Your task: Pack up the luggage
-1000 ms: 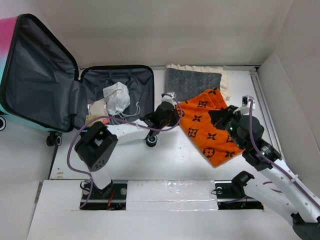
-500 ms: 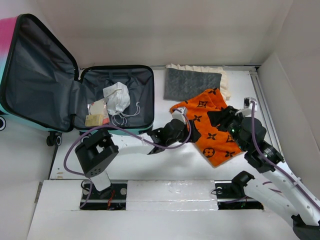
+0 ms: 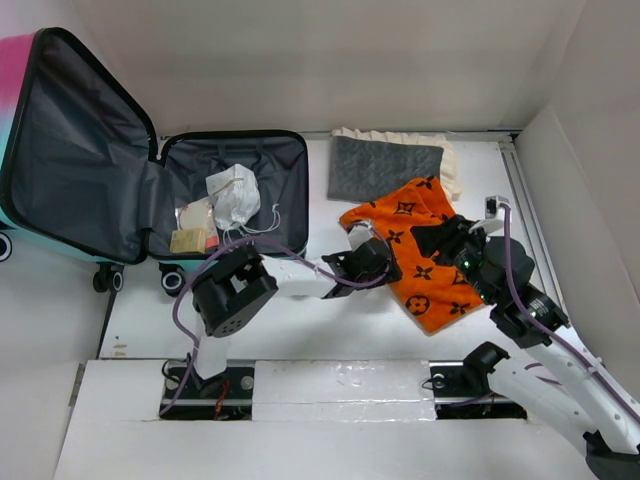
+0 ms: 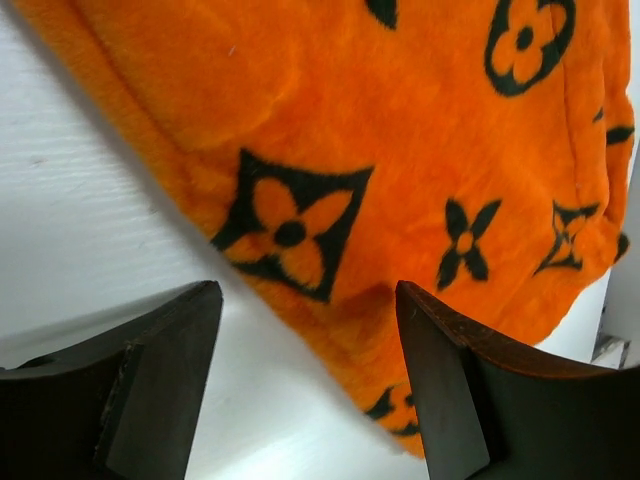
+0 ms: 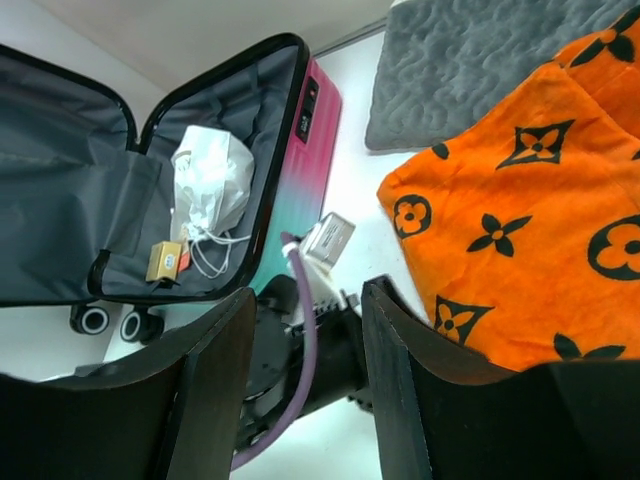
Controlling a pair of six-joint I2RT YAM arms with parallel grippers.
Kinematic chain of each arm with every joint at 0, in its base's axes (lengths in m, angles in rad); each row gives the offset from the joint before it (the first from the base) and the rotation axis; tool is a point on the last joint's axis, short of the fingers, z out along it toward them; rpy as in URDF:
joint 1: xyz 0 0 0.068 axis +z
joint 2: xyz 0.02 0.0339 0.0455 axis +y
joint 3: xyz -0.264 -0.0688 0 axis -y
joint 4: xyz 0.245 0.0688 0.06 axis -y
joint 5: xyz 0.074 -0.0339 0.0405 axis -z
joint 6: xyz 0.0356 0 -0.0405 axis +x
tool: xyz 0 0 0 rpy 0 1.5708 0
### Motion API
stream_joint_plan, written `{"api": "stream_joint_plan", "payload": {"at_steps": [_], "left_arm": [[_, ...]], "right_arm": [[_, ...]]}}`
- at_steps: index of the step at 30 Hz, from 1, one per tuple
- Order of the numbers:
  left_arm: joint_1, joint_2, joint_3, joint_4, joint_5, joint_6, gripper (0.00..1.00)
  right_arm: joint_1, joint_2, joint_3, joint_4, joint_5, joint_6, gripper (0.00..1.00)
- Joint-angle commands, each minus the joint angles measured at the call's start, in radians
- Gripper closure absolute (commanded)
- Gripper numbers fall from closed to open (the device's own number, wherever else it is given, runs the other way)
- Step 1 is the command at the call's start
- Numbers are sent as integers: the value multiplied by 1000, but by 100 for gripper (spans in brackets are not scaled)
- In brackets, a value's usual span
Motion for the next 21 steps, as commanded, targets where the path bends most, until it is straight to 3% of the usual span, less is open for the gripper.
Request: {"api": "stream_joint_plan", "payload": {"at_steps": [1, 6, 11, 12, 13, 15, 16, 21], "left_arm": [[-6, 63, 98, -106, -21, -82, 34], [-6, 167, 185, -188, -10, -116, 37], [3, 190, 196, -143, -87, -118, 45], [3, 177, 176, -123, -87, -89, 56], [16, 168, 160, -48, -87, -60, 74], [48, 145, 120, 1, -50, -17, 95], [60, 135, 119, 20, -38, 25, 100], [69, 37, 118, 22, -84, 212, 100]], "right_arm": [[10, -8, -11, 60, -42, -1, 47], [10, -17, -12, 81, -62, -1, 47], [10, -26, -12, 91, -73, -1, 47], [10, -26, -12, 91, -73, -1, 47], [10, -26, -12, 100, -84, -1, 47], [10, -35, -12, 100, -96, -1, 47], [10, -35, -12, 100, -96, -1, 47], [10, -35, -12, 109, -117, -11, 47]]}}
